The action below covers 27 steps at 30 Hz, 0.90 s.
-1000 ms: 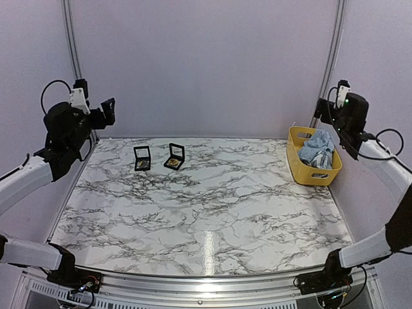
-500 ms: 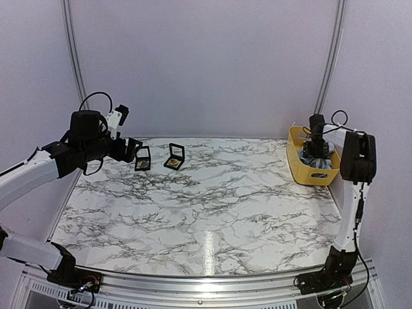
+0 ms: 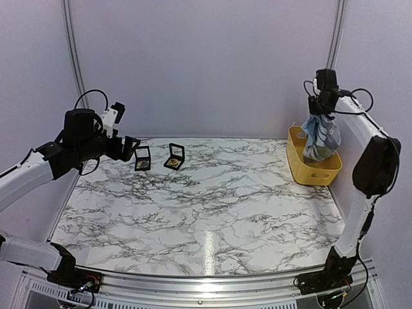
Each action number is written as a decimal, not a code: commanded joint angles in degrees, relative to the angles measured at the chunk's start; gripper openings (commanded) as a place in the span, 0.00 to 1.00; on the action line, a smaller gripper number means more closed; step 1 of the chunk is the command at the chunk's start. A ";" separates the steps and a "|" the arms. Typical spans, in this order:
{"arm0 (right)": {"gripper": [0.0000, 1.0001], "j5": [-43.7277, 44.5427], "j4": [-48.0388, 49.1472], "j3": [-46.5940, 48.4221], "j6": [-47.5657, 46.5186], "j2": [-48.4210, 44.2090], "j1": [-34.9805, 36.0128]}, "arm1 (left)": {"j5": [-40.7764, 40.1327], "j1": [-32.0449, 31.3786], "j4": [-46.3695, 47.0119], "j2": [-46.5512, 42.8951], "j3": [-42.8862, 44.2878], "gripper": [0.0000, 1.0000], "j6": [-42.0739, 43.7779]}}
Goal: Pin the brooch onto the clothing
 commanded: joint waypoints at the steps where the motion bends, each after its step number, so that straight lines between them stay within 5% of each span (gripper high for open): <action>1: 0.00 -7.76 7.71 0.24 -11.87 -13.22 15.58 | -2.01 -0.08 3.35 -3.05 0.35 0.99 -0.96; 8: 0.00 -23.20 17.40 -19.34 0.47 -27.58 24.22 | -0.63 -0.08 3.82 -2.80 0.10 0.99 -1.79; 16: 0.00 -42.08 28.79 -44.08 20.72 -28.57 26.21 | 0.75 -1.05 4.10 -0.26 0.31 0.95 -3.32; 17: 0.03 -41.17 28.06 -45.91 23.64 -26.36 26.22 | 0.30 -1.67 4.24 0.57 0.46 0.94 -3.60; 21: 0.45 -27.13 8.52 -38.56 25.91 -11.89 23.61 | 1.42 -7.03 4.24 5.51 1.80 0.91 -4.44; 27: 0.60 -7.39 1.10 -31.12 21.55 -9.00 20.52 | 2.06 -15.43 -0.14 15.27 4.57 0.91 -1.05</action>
